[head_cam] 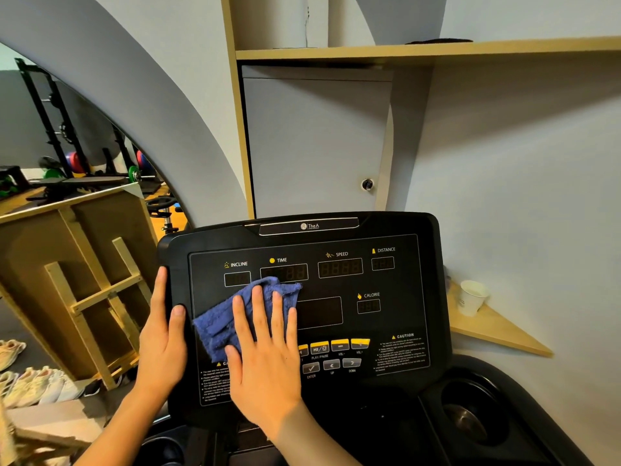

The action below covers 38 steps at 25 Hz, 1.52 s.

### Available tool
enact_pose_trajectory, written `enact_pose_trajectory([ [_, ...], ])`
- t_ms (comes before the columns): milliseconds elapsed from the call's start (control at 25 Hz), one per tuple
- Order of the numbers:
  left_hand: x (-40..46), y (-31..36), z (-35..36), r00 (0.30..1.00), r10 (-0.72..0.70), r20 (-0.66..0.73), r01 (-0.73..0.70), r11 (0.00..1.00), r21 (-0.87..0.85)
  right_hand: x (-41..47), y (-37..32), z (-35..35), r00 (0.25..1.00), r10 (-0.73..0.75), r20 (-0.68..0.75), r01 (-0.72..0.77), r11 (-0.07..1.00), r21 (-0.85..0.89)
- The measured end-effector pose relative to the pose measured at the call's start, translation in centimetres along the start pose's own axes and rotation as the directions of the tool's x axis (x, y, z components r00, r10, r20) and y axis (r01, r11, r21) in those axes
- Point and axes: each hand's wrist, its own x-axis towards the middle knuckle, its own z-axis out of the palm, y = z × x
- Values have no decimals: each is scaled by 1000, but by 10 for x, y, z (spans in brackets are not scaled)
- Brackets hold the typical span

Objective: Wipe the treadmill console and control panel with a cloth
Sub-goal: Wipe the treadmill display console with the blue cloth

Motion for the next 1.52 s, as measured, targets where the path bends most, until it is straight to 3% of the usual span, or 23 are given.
enact_pose_trajectory([
  [560,-2,2,-2,1000,11,8,-11,998,67,-60,60,24,998,54,-13,-54,998,12],
  [840,-3,8,-1,1000,13,19,-14,999,35,-75,98,14,987,161,-9,-161,986,-33],
  [1520,-1,0,-2,1000,-6,15,6,1000,12,-24,120,-11,946,311,-95,-314,949,-17],
])
